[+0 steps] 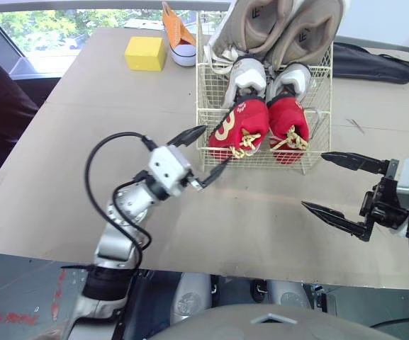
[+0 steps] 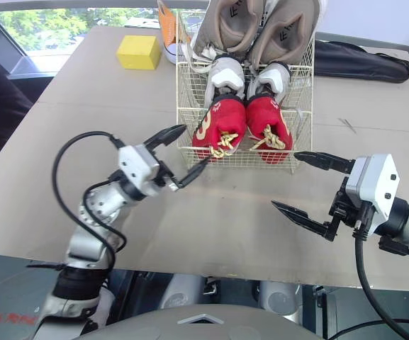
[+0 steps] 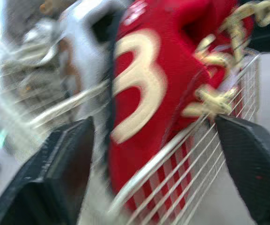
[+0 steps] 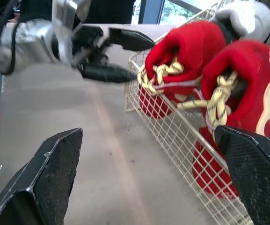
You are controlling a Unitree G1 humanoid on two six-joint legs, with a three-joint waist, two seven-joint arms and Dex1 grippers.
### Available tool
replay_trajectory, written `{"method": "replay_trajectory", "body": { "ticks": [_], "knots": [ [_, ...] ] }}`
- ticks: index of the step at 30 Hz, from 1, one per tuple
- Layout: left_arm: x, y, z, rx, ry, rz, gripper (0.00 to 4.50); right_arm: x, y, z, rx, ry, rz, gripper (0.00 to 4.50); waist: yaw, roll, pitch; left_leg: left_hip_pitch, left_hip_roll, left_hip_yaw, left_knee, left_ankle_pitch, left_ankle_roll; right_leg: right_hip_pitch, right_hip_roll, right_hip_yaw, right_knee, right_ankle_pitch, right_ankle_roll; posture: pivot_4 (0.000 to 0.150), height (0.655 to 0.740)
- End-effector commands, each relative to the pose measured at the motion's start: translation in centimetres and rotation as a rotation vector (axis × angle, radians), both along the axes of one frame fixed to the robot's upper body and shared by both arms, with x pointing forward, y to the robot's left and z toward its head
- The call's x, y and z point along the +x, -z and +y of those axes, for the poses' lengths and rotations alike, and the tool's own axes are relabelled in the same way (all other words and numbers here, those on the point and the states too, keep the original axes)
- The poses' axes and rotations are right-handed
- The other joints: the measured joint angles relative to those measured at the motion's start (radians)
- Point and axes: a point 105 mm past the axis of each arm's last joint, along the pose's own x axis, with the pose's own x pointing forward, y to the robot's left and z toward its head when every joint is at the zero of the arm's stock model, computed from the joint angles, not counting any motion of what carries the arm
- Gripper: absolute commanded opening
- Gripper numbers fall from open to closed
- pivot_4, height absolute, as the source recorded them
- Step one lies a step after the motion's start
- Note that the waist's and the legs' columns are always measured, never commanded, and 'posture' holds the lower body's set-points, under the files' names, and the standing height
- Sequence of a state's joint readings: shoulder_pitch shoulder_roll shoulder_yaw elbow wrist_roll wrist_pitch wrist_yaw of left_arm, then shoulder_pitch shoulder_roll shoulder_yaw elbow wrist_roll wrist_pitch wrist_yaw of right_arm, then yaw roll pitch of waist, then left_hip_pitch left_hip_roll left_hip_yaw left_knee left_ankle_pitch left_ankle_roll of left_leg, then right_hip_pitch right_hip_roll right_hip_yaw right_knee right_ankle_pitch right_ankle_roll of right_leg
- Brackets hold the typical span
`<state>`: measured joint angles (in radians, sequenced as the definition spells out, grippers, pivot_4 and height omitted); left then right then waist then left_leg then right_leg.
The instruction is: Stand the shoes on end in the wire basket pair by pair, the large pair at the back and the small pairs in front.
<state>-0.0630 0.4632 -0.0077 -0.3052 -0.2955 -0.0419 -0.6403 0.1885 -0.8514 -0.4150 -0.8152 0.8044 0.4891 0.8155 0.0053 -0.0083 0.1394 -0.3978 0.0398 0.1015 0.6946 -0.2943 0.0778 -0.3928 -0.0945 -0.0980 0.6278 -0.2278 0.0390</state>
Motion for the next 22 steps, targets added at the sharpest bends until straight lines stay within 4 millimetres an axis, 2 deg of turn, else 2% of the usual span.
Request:
{"method": "replay_trajectory", "body": {
  "ticks": [1, 8, 12, 17, 22],
  "knots": [
    [-0.8, -1.3, 1.5, -0.081, -0.002, 0.115, 4.43, 0.5, -0.5, -0.2, -0.004, -0.004, -0.040, 4.50, 0.006, 0.001, 0.001, 0.000, 0.000, 0.000, 0.000, 0.000, 0.000, 0.000, 0.000, 0.000, 0.000, 0.000, 0.000, 0.150, 0.7400],
    [-3.7, -1.9, 2.0, -0.076, 0.174, 0.410, 4.43, 1.4, 0.6, -1.3, -0.023, 0.020, -0.004, 4.50, 0.014, -0.004, 0.005, -0.004, -0.002, 0.000, -0.001, 0.003, -0.005, -0.002, -0.001, 0.000, -0.003, 0.000, 0.000, 0.150, 0.7400],
    [-4.8, -0.9, 3.2, -0.023, 0.178, 0.523, 4.43, 0.8, 1.6, -2.5, -0.036, 0.059, 0.031, 4.50, 0.013, -0.004, 0.006, -0.002, -0.003, 0.001, -0.007, 0.003, -0.005, -0.002, -0.001, 0.000, -0.004, -0.001, 0.001, 0.150, 0.7400],
    [-5.8, 0.2, 5.6, 0.014, 0.121, 0.619, 4.43, -0.4, 3.7, -5.1, -0.066, 0.177, 0.089, 4.50, 0.012, -0.003, 0.006, -0.001, -0.002, 0.001, -0.009, 0.004, -0.008, -0.003, 0.005, 0.002, -0.004, -0.003, 0.003, 0.150, 0.7400],
    [-6.8, 1.3, 6.4, 0.057, 0.114, 0.677, 4.43, -1.1, 5.0, -6.5, -0.085, 0.231, 0.124, 4.50, 0.011, -0.003, 0.006, -0.001, -0.002, 0.002, -0.010, 0.002, -0.012, -0.004, 0.000, 0.003, -0.004, -0.003, 0.005, 0.150, 0.7400]
  ]
}}
